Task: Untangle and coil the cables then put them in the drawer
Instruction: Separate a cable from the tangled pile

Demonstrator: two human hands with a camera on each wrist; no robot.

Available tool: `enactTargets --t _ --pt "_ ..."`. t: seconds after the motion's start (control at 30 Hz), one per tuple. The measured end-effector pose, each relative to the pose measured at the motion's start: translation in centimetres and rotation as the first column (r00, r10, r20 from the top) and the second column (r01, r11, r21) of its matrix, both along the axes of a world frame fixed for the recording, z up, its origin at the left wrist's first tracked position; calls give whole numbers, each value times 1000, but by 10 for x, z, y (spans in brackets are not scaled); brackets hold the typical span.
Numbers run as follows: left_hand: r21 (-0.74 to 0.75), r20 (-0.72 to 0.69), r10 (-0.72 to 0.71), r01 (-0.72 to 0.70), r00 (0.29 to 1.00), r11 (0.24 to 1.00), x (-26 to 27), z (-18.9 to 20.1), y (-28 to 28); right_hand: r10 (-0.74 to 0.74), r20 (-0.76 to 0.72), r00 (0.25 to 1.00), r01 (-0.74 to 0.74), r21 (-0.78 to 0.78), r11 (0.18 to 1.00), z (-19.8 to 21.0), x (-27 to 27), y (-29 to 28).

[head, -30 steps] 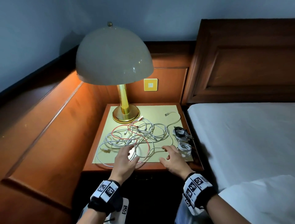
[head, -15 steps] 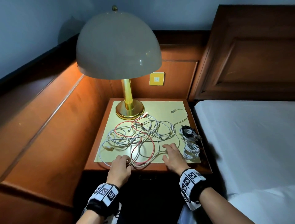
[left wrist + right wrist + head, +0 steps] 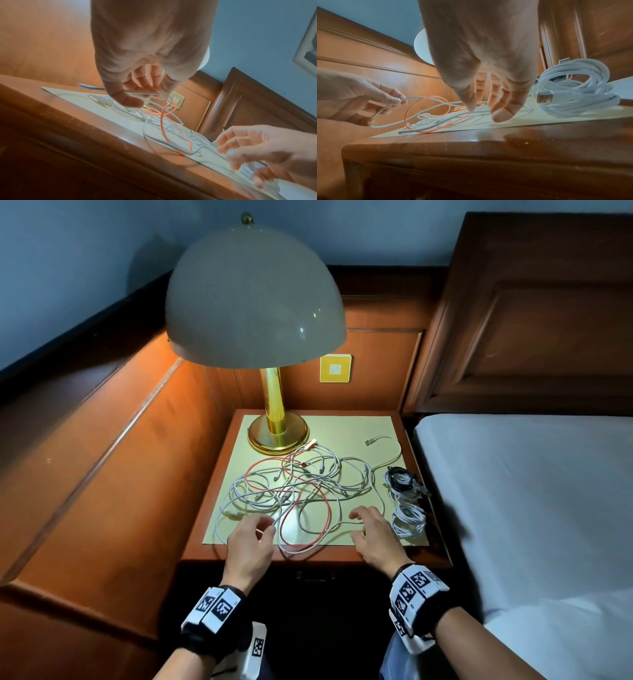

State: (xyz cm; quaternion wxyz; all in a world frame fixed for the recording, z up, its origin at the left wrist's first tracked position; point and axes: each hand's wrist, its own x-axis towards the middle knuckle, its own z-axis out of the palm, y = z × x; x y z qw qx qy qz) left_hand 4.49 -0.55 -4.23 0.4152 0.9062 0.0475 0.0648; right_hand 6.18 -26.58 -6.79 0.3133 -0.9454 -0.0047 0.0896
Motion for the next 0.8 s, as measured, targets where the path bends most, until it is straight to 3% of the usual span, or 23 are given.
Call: enactTargets --t 0.1,0.23,0.5,0.8 --pt "-47 19 22 -21 1000 999 1 6 -2 -8 -80 997 5 -49 999 -1 -1 -2" --pt "-100 40 39 -35 998 994 1 15 -2 -26 -52 998 22 -72 997 -1 0 -2" --pt "-134 6 -14 15 1000 991 -2 20 1 -5 199 980 -22 135 991 11 -4 2" --pt "21 -83 -163 165 983 986 -14 19 -7 -64 438 897 -68 280 957 38 -23 19"
